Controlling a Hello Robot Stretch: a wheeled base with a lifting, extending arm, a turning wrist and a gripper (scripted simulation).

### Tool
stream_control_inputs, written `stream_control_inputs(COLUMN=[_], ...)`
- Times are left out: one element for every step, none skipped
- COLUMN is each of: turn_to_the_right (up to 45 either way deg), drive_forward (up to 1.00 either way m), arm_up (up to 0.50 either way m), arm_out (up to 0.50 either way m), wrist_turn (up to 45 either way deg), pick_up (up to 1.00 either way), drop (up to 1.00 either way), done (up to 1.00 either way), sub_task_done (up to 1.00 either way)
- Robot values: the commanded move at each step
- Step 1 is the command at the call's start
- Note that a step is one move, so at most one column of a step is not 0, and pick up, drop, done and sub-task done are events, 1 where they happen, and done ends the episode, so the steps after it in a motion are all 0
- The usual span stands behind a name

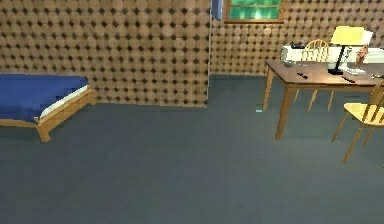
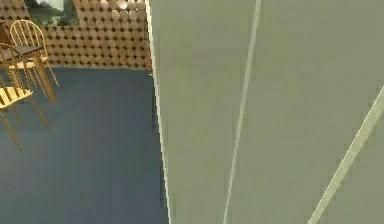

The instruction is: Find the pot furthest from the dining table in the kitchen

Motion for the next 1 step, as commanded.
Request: stream_control_inputs(turn_to_the_right=[45.0], drive_forward=[0.00], arm_up=[0.00], arm_out=[0.00], wrist_turn=[0.0], pick_up=[0.00], drop=[0.00], done=[0.00], sub_task_done=[0.00])
